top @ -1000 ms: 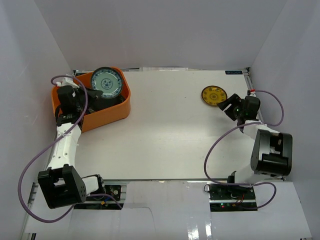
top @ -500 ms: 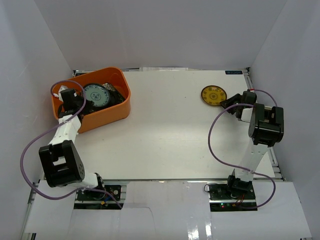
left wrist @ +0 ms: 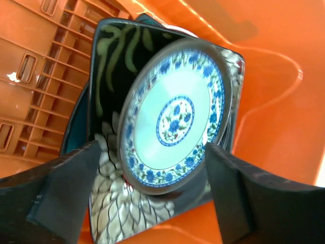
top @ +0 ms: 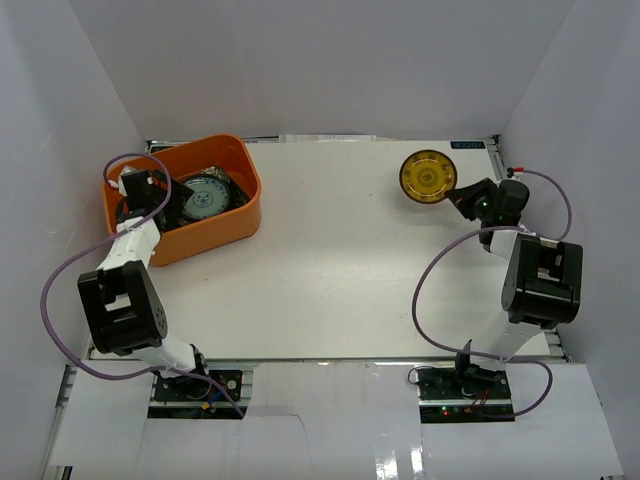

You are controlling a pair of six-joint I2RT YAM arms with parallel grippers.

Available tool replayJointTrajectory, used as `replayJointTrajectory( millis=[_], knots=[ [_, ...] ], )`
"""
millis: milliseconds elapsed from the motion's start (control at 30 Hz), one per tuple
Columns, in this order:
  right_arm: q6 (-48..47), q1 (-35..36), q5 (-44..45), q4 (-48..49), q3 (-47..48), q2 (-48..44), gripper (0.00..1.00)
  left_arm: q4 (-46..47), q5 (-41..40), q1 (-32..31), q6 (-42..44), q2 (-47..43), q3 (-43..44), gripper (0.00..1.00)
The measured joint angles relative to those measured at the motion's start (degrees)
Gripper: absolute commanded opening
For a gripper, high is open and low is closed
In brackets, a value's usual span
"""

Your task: Place the plates into the plastic bin on the countertop

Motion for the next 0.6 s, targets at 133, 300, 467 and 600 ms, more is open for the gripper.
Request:
replayJointTrajectory(
  millis=[133,300,467,600],
  knots=[
    [-0.42,1.95,-1.4,1.86,-2.01,-7.82,0.08,-0.83,1.7,0.04,0.57,-4.66,0.0,0.98],
    [-1.38,8.48,-2.75,2.01,-6.08,-15.39,0.08,-1.36,4.42,-1.16,1.31,-16.09,-0.37,0.98],
    [-1.84,20.96,-5.51,1.84,-8.52,-19.76,0.08,0.87,7.52,-12.66,2.1,-31.85,-4.87,0.97],
    [-2.01,28.81,-7.15,1.73,-9.25,-22.21,0.08,3.28,14.78,-25.4,3.41,-32.72,-8.96,0.94]
  ],
)
